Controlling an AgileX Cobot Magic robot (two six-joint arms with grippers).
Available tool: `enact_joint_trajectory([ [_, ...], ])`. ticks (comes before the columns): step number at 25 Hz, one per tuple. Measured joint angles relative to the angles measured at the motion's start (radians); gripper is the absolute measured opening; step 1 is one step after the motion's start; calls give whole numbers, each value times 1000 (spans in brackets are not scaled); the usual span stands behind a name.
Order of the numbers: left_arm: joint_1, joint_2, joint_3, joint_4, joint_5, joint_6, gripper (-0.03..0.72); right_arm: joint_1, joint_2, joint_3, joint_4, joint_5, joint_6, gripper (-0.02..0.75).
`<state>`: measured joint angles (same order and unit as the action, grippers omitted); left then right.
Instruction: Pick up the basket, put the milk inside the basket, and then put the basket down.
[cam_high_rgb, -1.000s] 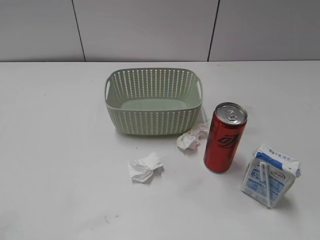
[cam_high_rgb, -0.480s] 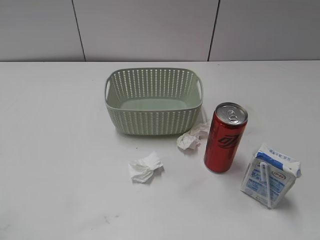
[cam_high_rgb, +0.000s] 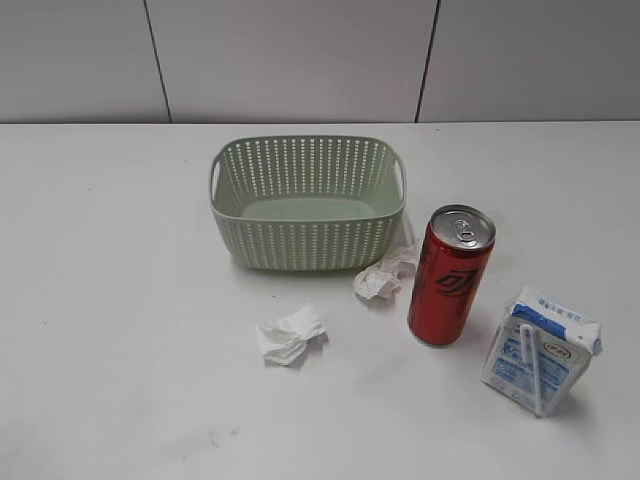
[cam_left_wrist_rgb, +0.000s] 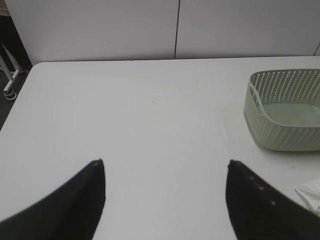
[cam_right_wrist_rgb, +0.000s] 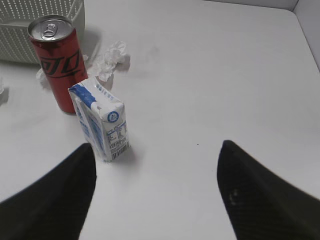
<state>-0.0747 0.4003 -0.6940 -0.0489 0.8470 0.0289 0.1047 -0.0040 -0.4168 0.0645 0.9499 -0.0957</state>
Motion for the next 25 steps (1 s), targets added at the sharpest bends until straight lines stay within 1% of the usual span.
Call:
enact_joint_trajectory([
  [7, 0, 294, -116, -2, -73, 0, 571, 0, 0, 0, 1, 0, 0, 590],
  [18, 0, 721, -353, -5, -81, 8, 571, 0, 0, 0, 1, 0, 0, 590],
  [22, 0, 846, -445, -38, -77, 10, 571, 0, 0, 0, 1, 0, 0, 590],
  [25, -1, 933, -517, -92, -57, 11, 571, 0, 0, 0, 1, 0, 0, 590],
])
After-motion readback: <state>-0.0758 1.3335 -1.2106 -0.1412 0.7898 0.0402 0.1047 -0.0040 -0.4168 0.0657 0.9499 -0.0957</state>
